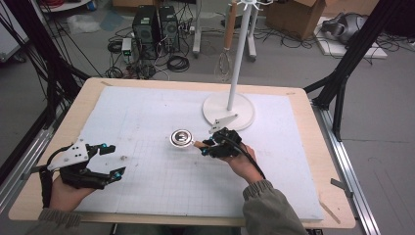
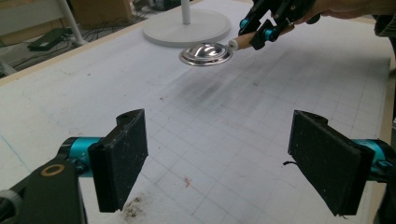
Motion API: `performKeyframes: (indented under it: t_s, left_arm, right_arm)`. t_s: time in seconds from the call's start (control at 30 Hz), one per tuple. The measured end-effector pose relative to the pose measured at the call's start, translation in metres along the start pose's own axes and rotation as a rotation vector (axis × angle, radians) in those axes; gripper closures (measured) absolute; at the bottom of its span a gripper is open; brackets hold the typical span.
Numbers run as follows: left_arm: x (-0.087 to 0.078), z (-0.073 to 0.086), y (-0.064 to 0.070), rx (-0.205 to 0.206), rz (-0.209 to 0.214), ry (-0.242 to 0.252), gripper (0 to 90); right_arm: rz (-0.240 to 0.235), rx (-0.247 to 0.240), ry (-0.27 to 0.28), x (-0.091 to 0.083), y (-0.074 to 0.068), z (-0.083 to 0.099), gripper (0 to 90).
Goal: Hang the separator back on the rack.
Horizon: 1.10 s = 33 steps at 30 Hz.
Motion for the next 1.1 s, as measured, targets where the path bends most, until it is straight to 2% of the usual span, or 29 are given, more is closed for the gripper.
performKeyframes:
  t_s: [0.27, 0.47, 0.63, 1.1]
  left_arm:
    - [0.009, -0.005, 0.007, 0.019, 0.041, -0.019, 21.2]
    - [0.018, -0.01, 0.013, 0.041, 0.073, -0.039, 21.9]
    - [0.028, -0.015, 0.018, 0.059, 0.103, -0.063, 22.2]
    - [0.061, -0.029, 0.03, 0.102, 0.205, -0.133, 24.6]
  right_arm:
    - [-0.048, -0.033, 0.002, -0.007, -0.016, -0.005, 67.5]
    - [-0.078, -0.09, 0.005, -0.01, -0.032, -0.009, 67.5]
    - [-0.104, -0.101, 0.023, -0.014, -0.043, -0.011, 67.4]
    - [-0.166, -0.186, 0.027, -0.012, -0.075, -0.014, 67.4]
Point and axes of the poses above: each handheld gripper's, and its own axes: x roughly forward along the jaws, z roughly out of its underside, y roughly to its right, the point moved 3 cm from there along x, roughly forward along the jaws, and after that the axes turned 14 degrees about z, right-handed, at the moved point
